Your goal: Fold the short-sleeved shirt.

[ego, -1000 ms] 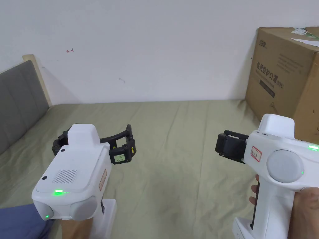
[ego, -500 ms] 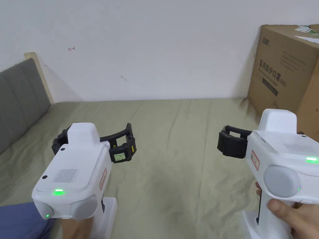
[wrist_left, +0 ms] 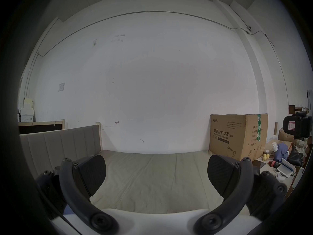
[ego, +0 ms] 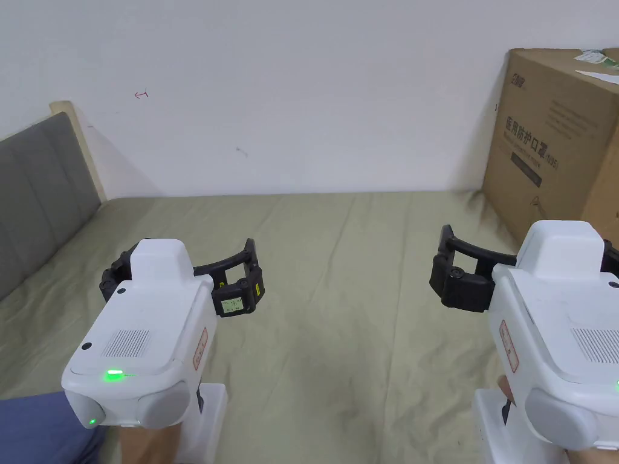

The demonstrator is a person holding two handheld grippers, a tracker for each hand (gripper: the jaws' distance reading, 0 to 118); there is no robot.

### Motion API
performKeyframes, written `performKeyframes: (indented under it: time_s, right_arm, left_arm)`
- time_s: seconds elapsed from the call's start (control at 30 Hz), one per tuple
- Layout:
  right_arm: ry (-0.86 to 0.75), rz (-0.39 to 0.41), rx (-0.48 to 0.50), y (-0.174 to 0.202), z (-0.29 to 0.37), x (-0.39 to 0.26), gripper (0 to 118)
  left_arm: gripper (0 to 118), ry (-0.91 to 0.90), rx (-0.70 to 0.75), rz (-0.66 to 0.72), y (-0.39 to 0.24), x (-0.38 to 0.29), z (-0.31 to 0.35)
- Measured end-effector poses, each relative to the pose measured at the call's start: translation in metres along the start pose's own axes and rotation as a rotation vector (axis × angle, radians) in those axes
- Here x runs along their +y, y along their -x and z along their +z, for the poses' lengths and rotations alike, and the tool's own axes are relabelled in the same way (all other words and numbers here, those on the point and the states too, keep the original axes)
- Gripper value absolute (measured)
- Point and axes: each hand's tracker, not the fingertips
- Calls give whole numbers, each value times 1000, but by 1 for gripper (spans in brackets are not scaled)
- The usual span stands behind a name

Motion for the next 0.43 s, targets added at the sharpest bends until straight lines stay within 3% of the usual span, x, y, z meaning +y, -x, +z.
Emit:
performKeyframes:
  time_s: [0.43]
  right_arm:
    - [16, 11, 11, -1, -2, -2, 118]
  left_arm:
    - [118, 3, -2, 1, 0, -1, -1]
